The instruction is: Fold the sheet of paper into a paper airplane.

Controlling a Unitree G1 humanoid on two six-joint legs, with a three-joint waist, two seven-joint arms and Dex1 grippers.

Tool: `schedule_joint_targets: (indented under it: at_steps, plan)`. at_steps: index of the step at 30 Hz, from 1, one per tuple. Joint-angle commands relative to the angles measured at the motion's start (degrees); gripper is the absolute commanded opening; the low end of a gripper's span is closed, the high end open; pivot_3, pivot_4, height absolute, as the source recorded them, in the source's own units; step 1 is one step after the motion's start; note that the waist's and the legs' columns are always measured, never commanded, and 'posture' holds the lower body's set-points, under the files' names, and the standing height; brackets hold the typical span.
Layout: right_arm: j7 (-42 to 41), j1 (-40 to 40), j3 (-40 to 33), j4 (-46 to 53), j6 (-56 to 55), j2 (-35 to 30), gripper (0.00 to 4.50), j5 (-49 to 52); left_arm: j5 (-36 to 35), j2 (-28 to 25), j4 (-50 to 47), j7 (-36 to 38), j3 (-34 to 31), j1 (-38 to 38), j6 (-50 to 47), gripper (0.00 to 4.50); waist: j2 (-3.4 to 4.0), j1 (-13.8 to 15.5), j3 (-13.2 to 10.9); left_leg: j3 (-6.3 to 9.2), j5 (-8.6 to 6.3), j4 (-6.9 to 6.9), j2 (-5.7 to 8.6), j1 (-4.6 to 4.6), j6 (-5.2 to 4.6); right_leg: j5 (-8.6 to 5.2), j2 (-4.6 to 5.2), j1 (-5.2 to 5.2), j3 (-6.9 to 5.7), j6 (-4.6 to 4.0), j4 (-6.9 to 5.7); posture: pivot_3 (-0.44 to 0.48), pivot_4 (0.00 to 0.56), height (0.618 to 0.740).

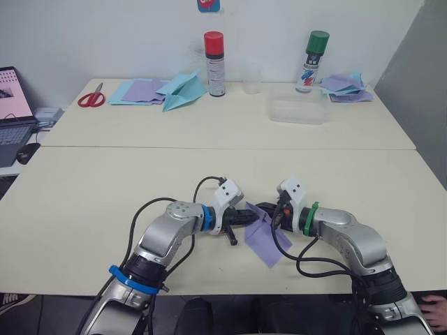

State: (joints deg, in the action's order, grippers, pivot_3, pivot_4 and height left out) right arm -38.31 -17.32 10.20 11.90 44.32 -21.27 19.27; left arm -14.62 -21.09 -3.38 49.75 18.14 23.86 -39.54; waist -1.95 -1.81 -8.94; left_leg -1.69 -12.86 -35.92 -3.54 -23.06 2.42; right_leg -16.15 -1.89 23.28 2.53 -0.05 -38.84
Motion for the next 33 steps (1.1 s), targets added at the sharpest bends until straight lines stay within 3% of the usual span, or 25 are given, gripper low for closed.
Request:
schedule_joint_targets:
  at_steps: [1,9,20,27,33]
  plan:
    - [-0.42,-0.54,-0.73,1.5,-0.32,-0.36,0.01,1.02,2.14,0.15,1.07,-1.71,0.58,0.35,2.83,0.0,0.0,0.01,0.0,0.0,0.0,0.0,0.01,0.0,0.0,0.0,0.0,0.0,0.01,0.0,0.0,0.0,0.15,0.74]
    - [-5.2,0.33,-0.97,4.4,0.89,-4.28,0.01,3.8,2.63,1.13,2.23,-1.82,0.69,1.03,4.17,0.0,0.0,0.01,0.0,-0.02,0.0,-0.04,0.02,0.0,0.0,0.0,0.01,0.0,0.02,0.0,-0.03,0.0,0.15,0.74]
    - [-4.9,-0.02,-1.93,5.5,1.72,-4.01,0.01,7.15,2.83,1.79,1.9,-0.77,2.63,1.67,4.84,0.0,0.0,0.02,0.0,-0.01,0.0,-0.05,0.02,0.0,0.0,0.0,-0.02,0.0,0.02,0.0,-0.04,0.0,0.15,0.74]
    - [-7.44,1.35,1.17,7.01,2.54,-6.71,0.01,7.78,3.88,-0.02,2.1,-0.4,2.94,1.4,3.62,0.0,0.0,0.01,0.0,-0.01,0.0,-0.05,0.03,0.01,0.0,0.0,-0.02,-0.01,0.02,0.0,-0.04,0.0,0.15,0.74]
    - [-6.03,1.08,3.21,5.41,0.89,-5.99,0.01,5.66,2.6,-5.28,-2.72,0.23,0.51,-0.69,-0.48,0.0,0.0,-0.27,0.0,0.01,0.0,-0.04,-0.06,0.05,0.0,0.0,-0.03,-0.01,0.03,0.0,-0.08,0.0,0.15,0.74]
